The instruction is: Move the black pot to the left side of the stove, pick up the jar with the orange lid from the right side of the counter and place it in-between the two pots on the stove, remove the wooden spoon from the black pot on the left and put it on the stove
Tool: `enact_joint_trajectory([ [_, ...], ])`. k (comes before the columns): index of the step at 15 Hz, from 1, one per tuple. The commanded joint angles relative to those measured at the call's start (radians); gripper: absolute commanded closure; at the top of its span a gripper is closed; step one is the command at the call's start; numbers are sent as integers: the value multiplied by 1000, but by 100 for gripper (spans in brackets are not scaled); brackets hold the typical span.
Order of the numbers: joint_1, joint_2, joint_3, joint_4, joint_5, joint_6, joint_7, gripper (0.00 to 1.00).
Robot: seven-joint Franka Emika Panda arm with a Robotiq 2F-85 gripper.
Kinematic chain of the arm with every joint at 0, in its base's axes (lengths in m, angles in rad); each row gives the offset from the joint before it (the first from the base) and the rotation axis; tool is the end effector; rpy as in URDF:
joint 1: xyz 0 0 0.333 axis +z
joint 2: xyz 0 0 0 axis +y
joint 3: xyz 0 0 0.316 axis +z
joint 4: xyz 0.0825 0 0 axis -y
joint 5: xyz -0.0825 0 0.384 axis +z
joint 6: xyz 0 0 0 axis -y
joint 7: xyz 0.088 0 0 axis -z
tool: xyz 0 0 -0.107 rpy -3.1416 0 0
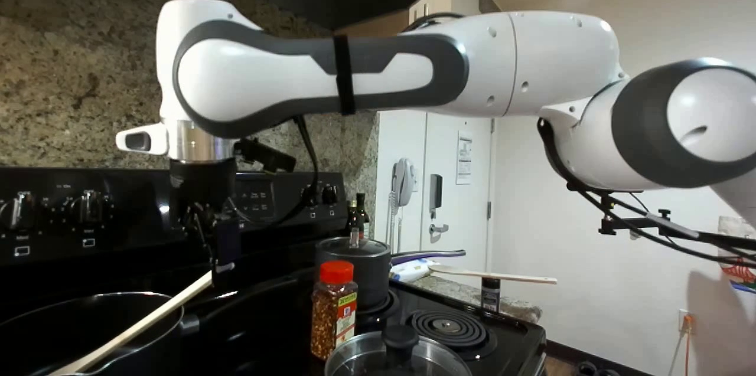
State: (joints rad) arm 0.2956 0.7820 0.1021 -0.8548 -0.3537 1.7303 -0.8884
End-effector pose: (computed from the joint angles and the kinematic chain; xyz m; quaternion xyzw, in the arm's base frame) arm 0.7309 0.2378 0.4628 0.7896 0.5957 0.0105 0.1470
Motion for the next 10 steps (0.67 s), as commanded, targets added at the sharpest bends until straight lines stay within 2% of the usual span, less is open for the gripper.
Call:
enact_joint_trajectory([
  [1,31,120,-42,140,-55,-29,-70,0],
  [7,48,200,-111,270,-82,-18,-71,0],
  [10,47,200,-121,280,-86,-18,-89,0],
])
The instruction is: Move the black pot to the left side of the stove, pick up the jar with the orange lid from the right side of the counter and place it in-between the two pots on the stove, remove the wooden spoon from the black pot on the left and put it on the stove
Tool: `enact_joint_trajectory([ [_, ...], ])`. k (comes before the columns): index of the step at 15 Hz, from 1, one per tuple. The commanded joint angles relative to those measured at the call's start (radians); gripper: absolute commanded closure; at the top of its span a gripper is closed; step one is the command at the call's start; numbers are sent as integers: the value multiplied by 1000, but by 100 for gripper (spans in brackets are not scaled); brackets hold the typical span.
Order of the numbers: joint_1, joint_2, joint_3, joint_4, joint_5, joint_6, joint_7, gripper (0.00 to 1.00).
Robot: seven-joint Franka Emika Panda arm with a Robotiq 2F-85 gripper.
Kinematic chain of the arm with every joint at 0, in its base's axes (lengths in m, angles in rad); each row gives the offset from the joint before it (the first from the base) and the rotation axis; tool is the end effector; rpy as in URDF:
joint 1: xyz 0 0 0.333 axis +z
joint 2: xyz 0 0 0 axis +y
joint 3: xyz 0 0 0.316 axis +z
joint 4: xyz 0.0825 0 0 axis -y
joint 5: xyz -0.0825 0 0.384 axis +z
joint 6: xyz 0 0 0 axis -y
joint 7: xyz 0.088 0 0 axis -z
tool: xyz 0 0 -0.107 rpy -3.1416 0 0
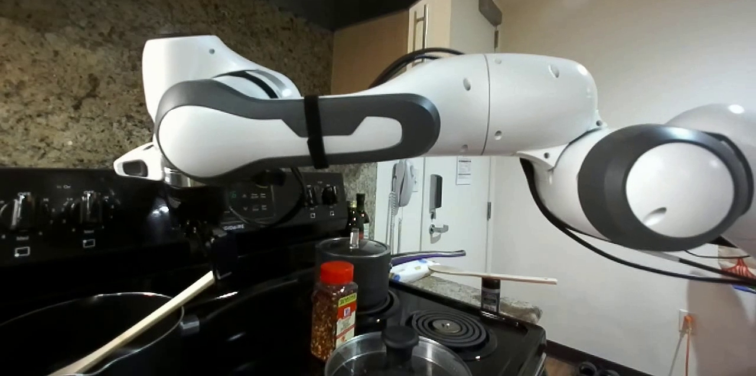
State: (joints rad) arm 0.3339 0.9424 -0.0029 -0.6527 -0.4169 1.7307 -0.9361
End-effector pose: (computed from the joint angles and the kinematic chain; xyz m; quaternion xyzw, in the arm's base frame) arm 0.7606 0.2234 0.4390 0.7748 0.5936 0.0016 0.2175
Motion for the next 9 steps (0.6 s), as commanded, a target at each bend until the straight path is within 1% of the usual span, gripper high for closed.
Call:
enact_joint_trajectory([
  [1,10,37,-20,78,-29,-30,-65,0],
  [6,18,40,-47,86,-36,-31,-103,0],
  [9,17,36,-45,81,-22,-49,-154,0],
])
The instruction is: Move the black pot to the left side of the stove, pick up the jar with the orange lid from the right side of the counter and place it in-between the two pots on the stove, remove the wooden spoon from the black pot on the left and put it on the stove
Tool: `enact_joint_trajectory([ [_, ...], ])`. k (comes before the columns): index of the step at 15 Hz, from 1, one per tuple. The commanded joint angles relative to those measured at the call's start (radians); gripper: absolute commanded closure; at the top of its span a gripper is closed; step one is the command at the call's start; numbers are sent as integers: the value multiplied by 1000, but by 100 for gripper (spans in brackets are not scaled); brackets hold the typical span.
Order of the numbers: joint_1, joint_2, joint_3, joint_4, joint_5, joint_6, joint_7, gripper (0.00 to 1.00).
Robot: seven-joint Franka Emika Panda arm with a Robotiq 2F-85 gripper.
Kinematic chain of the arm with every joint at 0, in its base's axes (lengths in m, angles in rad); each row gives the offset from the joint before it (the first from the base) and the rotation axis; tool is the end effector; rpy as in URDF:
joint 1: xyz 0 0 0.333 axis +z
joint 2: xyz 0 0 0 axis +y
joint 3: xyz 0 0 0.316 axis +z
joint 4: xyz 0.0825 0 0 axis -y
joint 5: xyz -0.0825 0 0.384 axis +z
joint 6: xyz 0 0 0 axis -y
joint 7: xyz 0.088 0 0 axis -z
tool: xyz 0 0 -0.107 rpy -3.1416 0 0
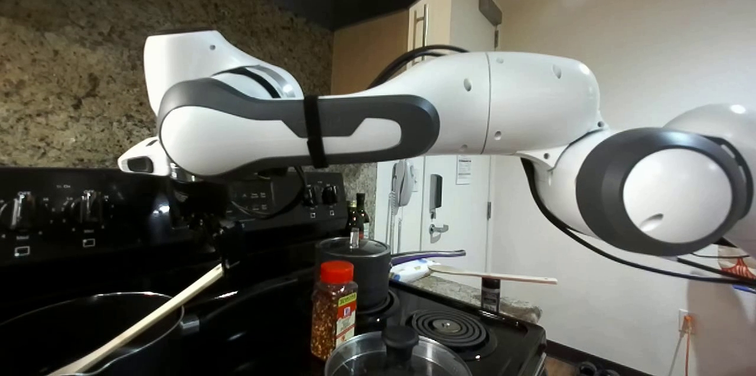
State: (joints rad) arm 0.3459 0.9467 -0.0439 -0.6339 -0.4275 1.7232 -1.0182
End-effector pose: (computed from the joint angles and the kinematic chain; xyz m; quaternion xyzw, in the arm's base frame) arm 0.7623 0.2167 0.4460 0.7500 0.6167 -0.0129 0.2387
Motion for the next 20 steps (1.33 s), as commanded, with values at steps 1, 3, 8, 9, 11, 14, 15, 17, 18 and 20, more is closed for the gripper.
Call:
enact_joint_trajectory([
  [1,4,29,1,61,-5,-53,-94,0],
  [3,5,31,-1,64,-2,-75,-103,14],
  [8,6,34,-1,71,-1,-94,-117,53],
  [9,7,34,-1,71,0,-96,-117,61],
  [11,7,34,-1,72,1,-100,-113,72],
  [14,8,36,-2,74,1,-99,-106,91],
  [15,8,35,-2,75,4,-104,-97,89],
  [17,5,36,7,77,20,-105,-83,87],
  [18,3,37,10,80,28,-102,-74,87],
  [20,-1,38,18,84,49,-97,-55,87],
])
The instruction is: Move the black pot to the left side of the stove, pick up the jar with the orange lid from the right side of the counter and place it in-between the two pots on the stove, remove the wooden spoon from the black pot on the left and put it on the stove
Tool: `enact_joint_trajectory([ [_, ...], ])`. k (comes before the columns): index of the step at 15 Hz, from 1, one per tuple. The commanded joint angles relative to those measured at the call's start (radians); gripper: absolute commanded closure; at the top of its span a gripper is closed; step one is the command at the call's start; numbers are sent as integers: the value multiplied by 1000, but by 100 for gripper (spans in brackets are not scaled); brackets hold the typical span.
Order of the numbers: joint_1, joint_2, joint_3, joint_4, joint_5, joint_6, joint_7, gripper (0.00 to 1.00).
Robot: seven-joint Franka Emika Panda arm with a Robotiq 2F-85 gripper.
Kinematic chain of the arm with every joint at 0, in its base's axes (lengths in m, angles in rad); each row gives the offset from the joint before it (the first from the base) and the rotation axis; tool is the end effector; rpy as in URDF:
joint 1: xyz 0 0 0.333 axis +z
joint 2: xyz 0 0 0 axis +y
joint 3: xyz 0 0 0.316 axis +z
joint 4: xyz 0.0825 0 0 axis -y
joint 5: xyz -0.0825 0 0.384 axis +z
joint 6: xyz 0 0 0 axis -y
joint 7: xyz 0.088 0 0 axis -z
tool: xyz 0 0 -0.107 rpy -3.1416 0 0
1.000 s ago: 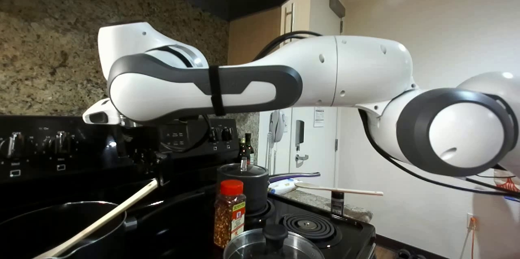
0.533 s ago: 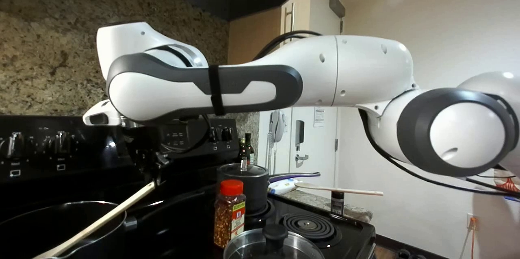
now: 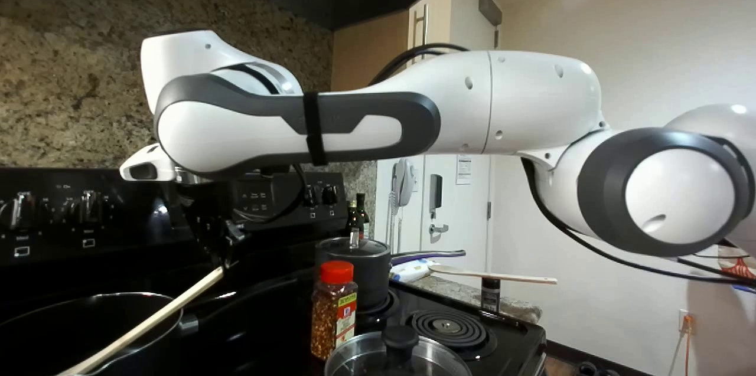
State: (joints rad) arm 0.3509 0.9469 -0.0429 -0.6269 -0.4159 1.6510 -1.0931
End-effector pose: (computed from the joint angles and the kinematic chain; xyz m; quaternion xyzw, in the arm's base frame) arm 0.7553 0.2167 0.4423 0.7330 0.6415 -0.0485 0.2212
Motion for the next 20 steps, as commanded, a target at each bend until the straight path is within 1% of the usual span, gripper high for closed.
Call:
enact_joint_trajectory([
  [1,-38,4,28,65,65,-14,9,87],
  [3,-71,-35,45,73,118,-14,-1,87],
  [5,-94,-59,37,98,147,-25,24,87],
  [9,-147,-126,34,109,196,-87,8,87],
  [10,-126,-96,17,108,165,-43,6,70],
  [13,-144,-122,19,108,178,-67,6,70],
  [14,-143,-121,21,108,178,-68,6,87],
  [15,-138,-121,1,113,157,-66,40,87],
  [17,-149,-134,-37,112,133,-65,105,88],
  [20,-182,-160,-84,82,138,-91,216,88],
])
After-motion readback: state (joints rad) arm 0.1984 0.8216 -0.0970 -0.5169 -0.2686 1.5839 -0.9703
